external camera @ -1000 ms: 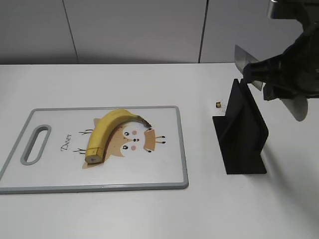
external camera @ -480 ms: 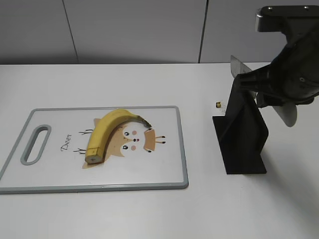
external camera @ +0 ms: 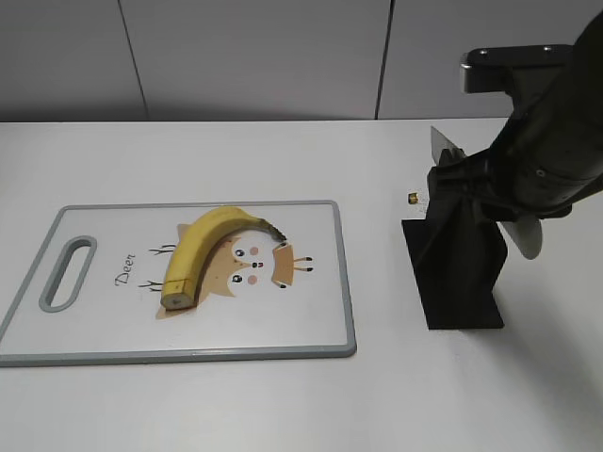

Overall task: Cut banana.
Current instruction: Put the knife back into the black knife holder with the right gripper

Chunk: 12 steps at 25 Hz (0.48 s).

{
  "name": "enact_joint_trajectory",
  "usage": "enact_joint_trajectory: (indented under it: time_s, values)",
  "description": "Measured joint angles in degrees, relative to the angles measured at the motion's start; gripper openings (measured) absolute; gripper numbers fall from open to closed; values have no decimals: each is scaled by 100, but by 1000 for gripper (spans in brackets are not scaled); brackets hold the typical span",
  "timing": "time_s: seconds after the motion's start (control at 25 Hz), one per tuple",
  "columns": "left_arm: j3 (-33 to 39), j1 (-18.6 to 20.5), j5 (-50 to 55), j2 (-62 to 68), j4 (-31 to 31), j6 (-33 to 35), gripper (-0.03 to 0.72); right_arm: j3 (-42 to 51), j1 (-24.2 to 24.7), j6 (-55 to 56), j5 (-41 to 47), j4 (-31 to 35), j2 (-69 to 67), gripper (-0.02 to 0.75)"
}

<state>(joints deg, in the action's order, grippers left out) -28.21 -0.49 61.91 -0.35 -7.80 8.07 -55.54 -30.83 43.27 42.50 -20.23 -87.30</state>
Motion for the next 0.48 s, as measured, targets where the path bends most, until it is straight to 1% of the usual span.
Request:
enact_joint_trajectory:
  time_s: [0.4, 0.44, 0.48]
  values:
    - [0, 0, 0, 0, 19, 0, 575, -6, 0, -43, 333, 187, -137, 167]
    - [0, 0, 0, 0, 25, 0, 575, -6, 0, -43, 356, 199, -137, 178]
    - [0, 0, 0, 0, 26, 0, 575, -6, 0, -36, 389, 211, -137, 207]
